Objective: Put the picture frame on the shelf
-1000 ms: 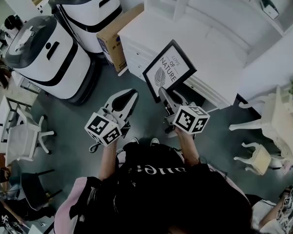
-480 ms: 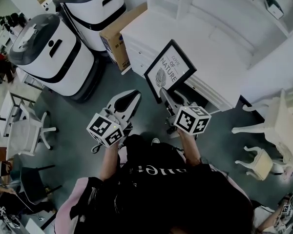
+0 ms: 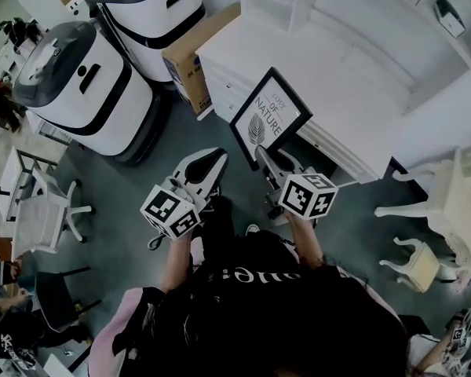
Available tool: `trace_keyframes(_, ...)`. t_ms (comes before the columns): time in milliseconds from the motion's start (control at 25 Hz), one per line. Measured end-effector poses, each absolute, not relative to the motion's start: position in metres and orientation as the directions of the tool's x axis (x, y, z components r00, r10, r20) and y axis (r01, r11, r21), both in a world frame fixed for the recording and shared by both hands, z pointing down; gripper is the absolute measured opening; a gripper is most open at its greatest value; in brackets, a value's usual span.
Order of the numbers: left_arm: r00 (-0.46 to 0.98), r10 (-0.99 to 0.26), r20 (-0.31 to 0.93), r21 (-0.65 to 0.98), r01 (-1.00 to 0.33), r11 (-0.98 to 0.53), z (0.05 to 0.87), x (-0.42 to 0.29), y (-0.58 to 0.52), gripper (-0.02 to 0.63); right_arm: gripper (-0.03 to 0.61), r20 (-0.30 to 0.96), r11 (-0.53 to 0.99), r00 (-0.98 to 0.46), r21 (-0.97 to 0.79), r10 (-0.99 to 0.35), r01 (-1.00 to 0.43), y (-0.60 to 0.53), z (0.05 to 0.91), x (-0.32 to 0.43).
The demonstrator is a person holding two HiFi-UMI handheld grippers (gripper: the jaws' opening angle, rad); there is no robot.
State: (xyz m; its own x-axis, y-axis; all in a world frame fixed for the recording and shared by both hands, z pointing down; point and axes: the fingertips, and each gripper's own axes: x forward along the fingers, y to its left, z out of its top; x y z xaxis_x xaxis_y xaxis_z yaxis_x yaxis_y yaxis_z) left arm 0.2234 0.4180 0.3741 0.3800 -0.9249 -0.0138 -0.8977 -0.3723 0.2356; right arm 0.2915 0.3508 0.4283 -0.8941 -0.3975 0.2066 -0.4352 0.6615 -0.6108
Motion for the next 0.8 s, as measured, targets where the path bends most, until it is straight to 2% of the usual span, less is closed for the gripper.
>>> trace_keyframes(200,0.412,-0.910,-0.037,0.239,-0.881,-0.409,0.376,0.187,0.395,0.029,0.091,0.218,0.650,-0.878,-0.601,-0.426,-0.465,0.325,0.433,0.258)
trace_keyframes(800,0.508,-0.858,-0.069,0.224,-0.831,-0.510,0.365,0.018,0.300,0.029,0.091,0.257,0.603,-0.825,-0.579,-0.504,-0.549,0.238,0.429,0.092)
